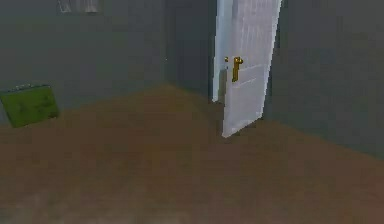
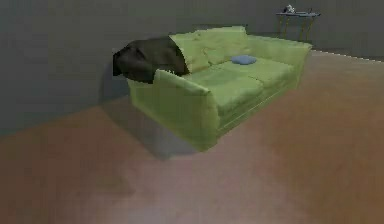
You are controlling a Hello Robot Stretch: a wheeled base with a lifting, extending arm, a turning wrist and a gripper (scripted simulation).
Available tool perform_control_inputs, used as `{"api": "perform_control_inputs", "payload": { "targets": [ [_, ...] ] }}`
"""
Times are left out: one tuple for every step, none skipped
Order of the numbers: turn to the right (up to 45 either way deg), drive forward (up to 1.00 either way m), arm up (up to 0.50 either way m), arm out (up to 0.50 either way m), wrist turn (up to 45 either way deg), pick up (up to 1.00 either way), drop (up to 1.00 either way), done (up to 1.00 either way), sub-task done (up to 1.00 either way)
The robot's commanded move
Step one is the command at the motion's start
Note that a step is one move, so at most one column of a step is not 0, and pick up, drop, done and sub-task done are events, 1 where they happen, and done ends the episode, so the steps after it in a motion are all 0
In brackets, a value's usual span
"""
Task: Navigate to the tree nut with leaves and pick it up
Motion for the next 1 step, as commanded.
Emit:
{"api": "perform_control_inputs", "payload": {
  "targets": [
    [-42.0, 0.0, 0.0, 0.0, 0.0, 0.0, 0.0, 0.0, 0.0]
  ]
}}
